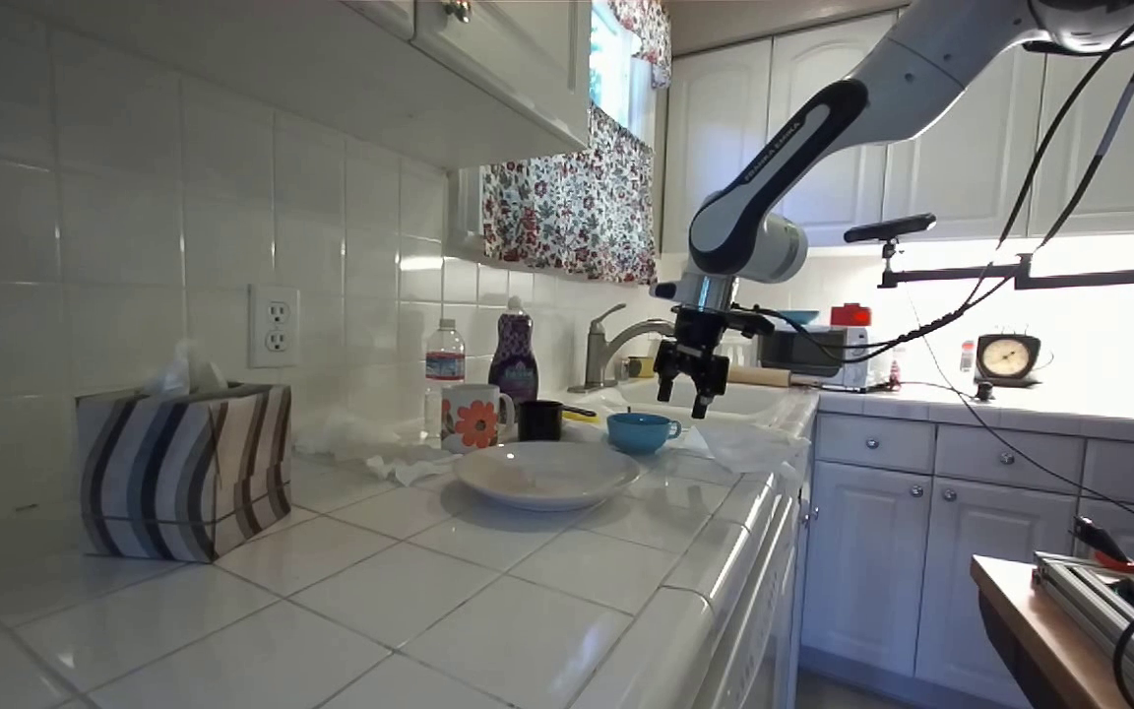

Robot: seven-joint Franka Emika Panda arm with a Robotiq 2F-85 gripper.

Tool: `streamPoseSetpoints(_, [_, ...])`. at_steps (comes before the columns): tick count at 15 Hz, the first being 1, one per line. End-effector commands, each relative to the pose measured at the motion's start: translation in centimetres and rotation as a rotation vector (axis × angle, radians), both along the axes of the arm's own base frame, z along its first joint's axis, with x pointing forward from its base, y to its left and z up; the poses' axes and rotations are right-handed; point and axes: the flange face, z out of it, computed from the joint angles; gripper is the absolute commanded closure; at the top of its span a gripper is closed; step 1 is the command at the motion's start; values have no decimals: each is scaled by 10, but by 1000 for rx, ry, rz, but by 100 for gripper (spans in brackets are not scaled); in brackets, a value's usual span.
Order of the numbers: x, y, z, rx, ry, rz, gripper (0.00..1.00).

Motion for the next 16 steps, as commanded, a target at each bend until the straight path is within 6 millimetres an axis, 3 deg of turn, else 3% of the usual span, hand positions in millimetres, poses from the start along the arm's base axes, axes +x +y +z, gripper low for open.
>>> streamPoseSetpoints(1, [7, 1, -4, 22, 1, 14, 1])
streamPoseSetpoints(9, [9, 2, -14, 28, 15, -29, 15])
streamPoseSetpoints(12, [8, 2, -16, 30, 17, -58, 29])
streamPoseSetpoints(13, [9, 3, -16, 30, 17, -67, 26])
streamPoseSetpoints(16, [9, 3, -16, 32, 17, -79, 33])
